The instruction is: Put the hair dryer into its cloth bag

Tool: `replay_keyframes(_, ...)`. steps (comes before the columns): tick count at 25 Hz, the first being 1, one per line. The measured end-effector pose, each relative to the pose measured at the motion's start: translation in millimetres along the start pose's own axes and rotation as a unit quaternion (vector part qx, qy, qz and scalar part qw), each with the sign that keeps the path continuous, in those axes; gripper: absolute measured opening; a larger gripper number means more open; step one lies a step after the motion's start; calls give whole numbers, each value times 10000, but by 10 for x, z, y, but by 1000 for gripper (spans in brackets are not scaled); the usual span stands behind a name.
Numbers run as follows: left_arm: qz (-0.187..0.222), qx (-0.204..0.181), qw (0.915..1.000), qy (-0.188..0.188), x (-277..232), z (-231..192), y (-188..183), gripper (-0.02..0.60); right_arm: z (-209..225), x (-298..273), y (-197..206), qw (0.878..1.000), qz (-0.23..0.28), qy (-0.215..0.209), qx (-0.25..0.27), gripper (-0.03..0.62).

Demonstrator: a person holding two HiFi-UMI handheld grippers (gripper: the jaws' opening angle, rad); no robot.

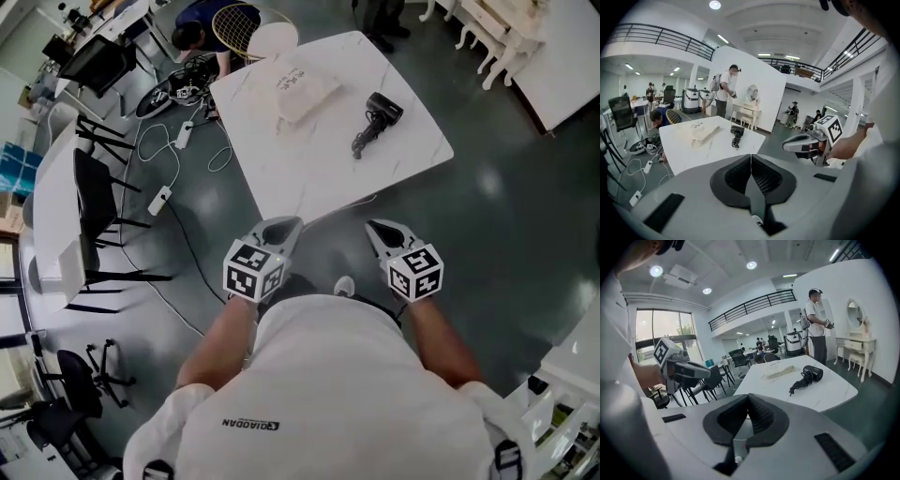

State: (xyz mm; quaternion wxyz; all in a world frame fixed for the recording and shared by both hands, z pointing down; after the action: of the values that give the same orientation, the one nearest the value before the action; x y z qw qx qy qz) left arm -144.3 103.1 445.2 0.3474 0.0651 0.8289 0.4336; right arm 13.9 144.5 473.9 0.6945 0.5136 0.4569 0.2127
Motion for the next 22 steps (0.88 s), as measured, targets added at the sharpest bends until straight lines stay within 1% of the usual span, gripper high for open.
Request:
replay_keyframes(2,-75,42,9999,-70,-11,-63,15,29,35,-79,-16,10000,5,-57,-39,21)
replay_keyframes(5,-85,112,9998,-127,-74,-231,-51,29,93,-268,-21,9999,-36,-106,-86,21)
replay_keyframes(9,-40,135,9999,-48,-214,-502,-232,29,150,-549,-84,9999,-93,-100,-98,21)
replay_keyframes(12,-33,147,9999,74,-333,-705,-405,29,227,-735,-171,9998,-191,0,-81,21)
replay_keyframes(15,-9,114,9997,236,-426,-934,-620,29,366,-960,-285,9993,-306,205,-72,21)
replay_keyframes(17,-27,93,9995,307,-468,-1125,-725,29,480,-1133,-340,9983,-391,412,-112,21)
replay_keyframes(22,-183,54,9989,430,-547,-1600,-845,29,752,-1467,-390,9920,-625,1028,-368,21)
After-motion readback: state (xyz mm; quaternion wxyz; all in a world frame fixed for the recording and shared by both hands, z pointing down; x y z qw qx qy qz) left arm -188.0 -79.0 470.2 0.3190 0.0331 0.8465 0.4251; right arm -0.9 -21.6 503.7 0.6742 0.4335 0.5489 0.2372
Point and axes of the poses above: the fingertips, and each gripper's own axes: x backward along the fingers, z to its right, y out of its underside, the point moved 2 cm from there along x, backward along the fingers, and after that the axes turned 12 degrees about x, right-handed, at the moved point
